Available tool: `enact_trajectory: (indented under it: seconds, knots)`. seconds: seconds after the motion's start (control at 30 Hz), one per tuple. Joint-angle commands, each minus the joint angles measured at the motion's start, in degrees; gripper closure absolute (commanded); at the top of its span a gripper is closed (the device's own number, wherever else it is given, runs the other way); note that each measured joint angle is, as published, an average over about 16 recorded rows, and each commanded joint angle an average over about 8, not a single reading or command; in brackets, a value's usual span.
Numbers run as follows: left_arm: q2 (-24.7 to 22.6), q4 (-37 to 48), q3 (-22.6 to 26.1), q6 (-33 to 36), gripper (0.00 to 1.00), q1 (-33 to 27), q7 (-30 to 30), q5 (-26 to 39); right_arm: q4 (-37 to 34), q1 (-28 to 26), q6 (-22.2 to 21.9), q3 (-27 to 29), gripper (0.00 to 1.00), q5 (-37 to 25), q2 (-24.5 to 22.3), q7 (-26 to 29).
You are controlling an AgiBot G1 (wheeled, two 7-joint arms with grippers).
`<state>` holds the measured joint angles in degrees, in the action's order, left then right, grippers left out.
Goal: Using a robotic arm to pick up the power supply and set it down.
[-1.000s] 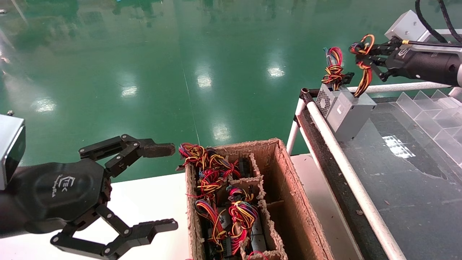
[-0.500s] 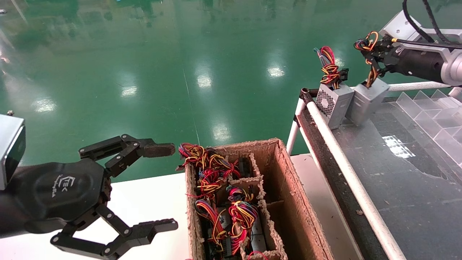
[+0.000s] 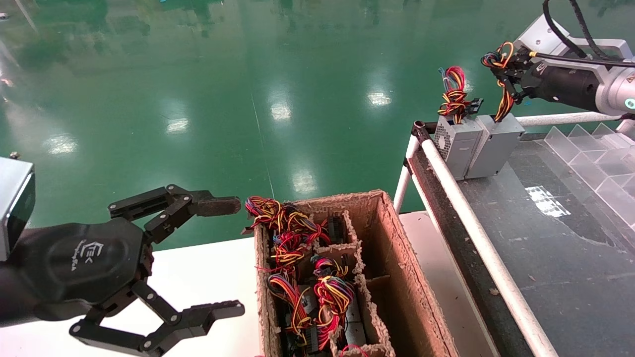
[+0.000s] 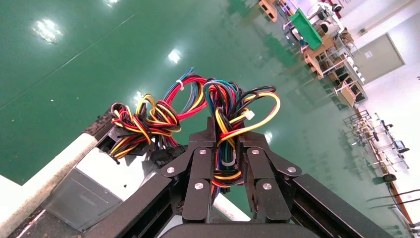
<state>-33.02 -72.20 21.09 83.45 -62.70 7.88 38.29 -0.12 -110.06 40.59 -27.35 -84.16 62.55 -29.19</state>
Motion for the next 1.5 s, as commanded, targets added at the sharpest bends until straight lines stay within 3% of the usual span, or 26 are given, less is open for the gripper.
enact_trajectory:
  seconds: [0.03,0.3,0.33,0.37,0.57,0.63,1.2,1.33,1.5]
  knots:
    - [0.0,0.0,0.0,0.0,0.0,0.0,0.0,0.0,-0.03,0.07,-0.36,0.03,1.0,0.04,0.24,0.08]
    - [0.0,0.0,0.0,0.0,0.0,0.0,0.0,0.0,-0.02,0.24,-1.57,0.3,1.0,0.43,0.76,0.46]
    - [0.0,0.0,0.0,0.0,0.0,0.0,0.0,0.0,-0.03,0.26,-1.7,0.33,0.96,0.48,0.84,0.53]
    - [0.0,0.0,0.0,0.0,0.0,0.0,0.0,0.0,-0.06,0.28,-1.84,0.37,0.88,0.53,0.93,0.61]
    - [0.0,0.0,0.01,0.0,0.0,0.0,0.0,0.0,-0.41,0.54,-2.65,0.47,0.13,0.68,1.36,1.3]
    - [0.0,0.0,0.01,0.0,0.0,0.0,0.0,-0.01,-0.54,0.65,-3.04,0.51,0.0,0.74,1.44,1.62]
    - [0.01,0.0,0.01,-0.01,0.0,0.0,-0.01,-0.01,-0.4,0.75,-4.27,0.64,0.0,0.94,1.09,3.66]
    - [0.01,0.0,0.02,-0.01,0.0,0.0,-0.01,-0.01,-0.36,0.2,-2.37,1.79,0.0,2.59,0.22,5.25]
    - [0.01,0.0,0.02,-0.01,0.0,0.0,-0.01,-0.01,-0.22,-0.5,3.18,5.23,0.0,7.56,-2.16,8.74]
